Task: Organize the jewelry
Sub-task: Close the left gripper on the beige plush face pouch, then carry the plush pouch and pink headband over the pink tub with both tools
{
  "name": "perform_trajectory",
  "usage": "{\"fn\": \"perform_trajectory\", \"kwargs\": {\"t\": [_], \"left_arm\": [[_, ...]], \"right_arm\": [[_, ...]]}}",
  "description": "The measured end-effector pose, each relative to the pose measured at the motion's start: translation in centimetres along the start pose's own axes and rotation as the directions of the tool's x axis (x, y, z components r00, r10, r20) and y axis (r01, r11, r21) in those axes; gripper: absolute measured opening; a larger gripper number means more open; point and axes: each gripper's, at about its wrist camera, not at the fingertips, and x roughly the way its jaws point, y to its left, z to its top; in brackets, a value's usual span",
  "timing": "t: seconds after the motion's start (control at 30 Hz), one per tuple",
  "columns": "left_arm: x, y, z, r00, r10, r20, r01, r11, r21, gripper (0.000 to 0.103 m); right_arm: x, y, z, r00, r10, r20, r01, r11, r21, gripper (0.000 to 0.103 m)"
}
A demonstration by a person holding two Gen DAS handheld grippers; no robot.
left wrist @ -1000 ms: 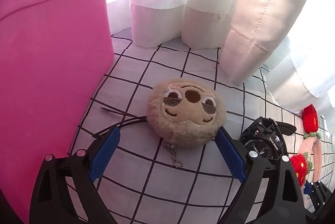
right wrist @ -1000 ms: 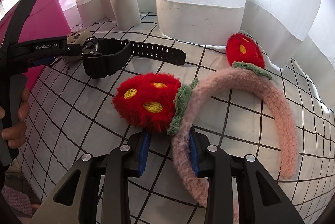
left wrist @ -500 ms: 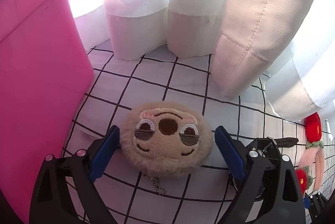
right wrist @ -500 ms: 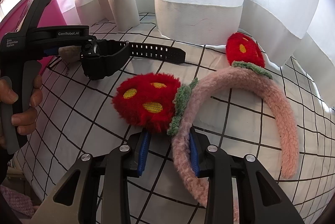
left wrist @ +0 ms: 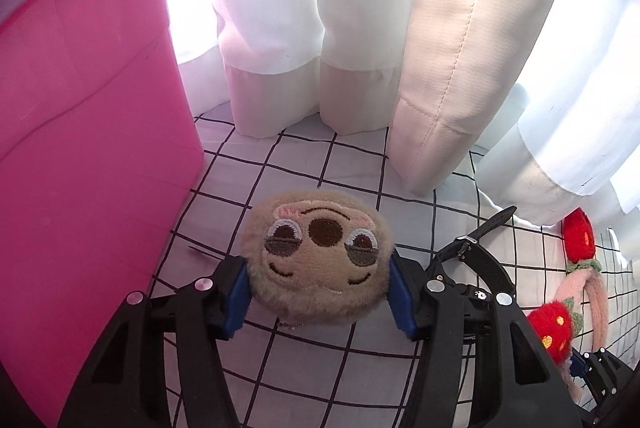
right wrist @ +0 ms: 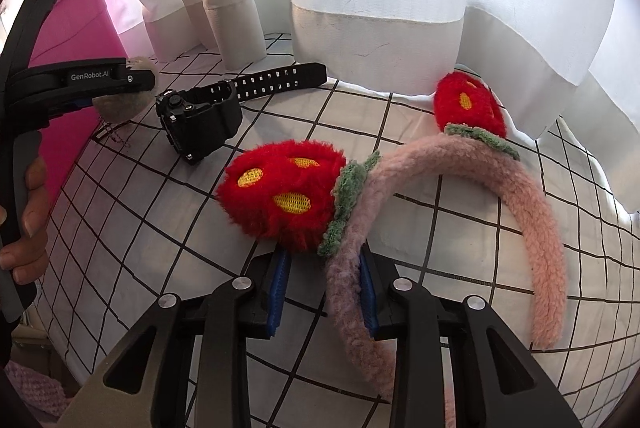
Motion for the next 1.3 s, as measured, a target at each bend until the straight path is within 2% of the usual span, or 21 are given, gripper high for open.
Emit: {"fn": "perform_trajectory", "kwargs": {"t": [0.3, 0.33, 0.5, 0.7, 0.97, 1.1, 1.3], "left_arm": [[-4.1, 0.8, 0.3, 0.998, -0.027, 0.049, 0.028, 1.0, -0.008, 0.054], [-4.6, 0.8, 0.3, 0.998, -0.027, 0.056, 0.028, 1.0, -0.005, 0.054], [-6.8, 1.2, 0.5, 0.996, -0.037, 0.078, 0.038, 0.999, -0.013, 0.054], [-6.7, 1.5, 1.4, 0.994, -0.039, 0.106, 0.041, 0.999, -0.013, 0.054], [-9.7, 1.7, 2.3, 0.988, -0.03, 0.15, 0.033, 0.999, -0.011, 0.054], [-11.2, 2.1, 2.7, 0.986, -0.018, 0.164, 0.022, 1.0, -0.02, 0.054], [-14.7, 4.0, 3.5, 0.979, 0.013, 0.204, -0.002, 0.999, -0.054, 0.054]], "right_arm": [[-2.5, -0.6, 0.3, 0.997, 0.024, 0.071, -0.025, 1.0, 0.015, 0.02], [-3.0, -0.7, 0.3, 0.996, 0.024, 0.082, -0.025, 1.0, 0.017, 0.014], [-4.5, -1.0, 1.0, 0.991, 0.02, 0.129, -0.023, 1.0, 0.02, 0.014], [-6.8, -0.8, 1.6, 0.982, 0.007, 0.191, -0.01, 1.0, 0.017, 0.014], [-10.9, -0.1, 2.8, 0.963, -0.001, 0.269, 0.002, 1.0, -0.004, 0.014], [-12.9, 1.0, 3.8, 0.951, 0.017, 0.309, -0.009, 1.0, -0.024, 0.014], [-16.3, 4.2, 5.3, 0.927, 0.088, 0.364, -0.057, 0.994, -0.097, 0.014]]}}
